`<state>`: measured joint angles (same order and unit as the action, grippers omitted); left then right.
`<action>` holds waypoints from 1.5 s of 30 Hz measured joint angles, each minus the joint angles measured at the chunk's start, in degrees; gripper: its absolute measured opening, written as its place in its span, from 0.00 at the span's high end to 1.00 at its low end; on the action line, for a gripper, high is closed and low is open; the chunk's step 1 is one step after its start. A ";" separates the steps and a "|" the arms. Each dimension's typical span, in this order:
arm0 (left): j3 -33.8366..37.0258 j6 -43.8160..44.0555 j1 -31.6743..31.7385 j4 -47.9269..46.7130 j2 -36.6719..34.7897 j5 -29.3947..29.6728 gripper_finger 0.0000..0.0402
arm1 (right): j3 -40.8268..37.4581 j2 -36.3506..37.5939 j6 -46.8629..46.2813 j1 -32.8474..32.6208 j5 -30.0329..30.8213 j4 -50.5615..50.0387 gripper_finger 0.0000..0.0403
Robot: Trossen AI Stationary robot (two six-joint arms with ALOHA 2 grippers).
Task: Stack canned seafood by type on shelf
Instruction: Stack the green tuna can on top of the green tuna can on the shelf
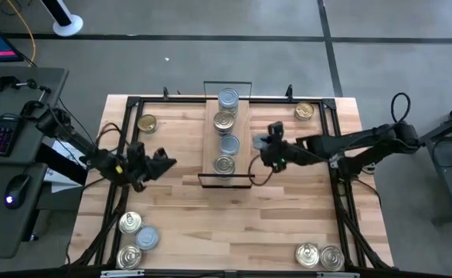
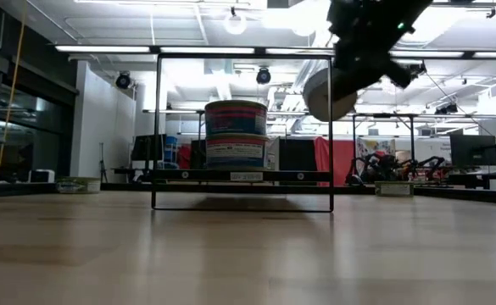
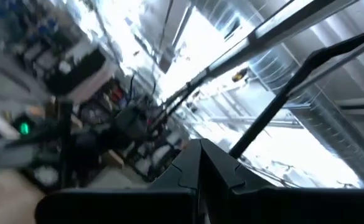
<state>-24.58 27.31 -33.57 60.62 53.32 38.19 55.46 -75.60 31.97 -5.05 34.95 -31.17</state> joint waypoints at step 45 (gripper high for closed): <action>0.00 -4.92 20.07 -0.76 -0.26 3.41 1.00 | -0.07 -20.10 39.43 12.65 -24.60 36.57 0.72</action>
<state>-24.58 22.39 -13.50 59.86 53.06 41.60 55.40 -95.70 71.41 7.60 10.35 5.40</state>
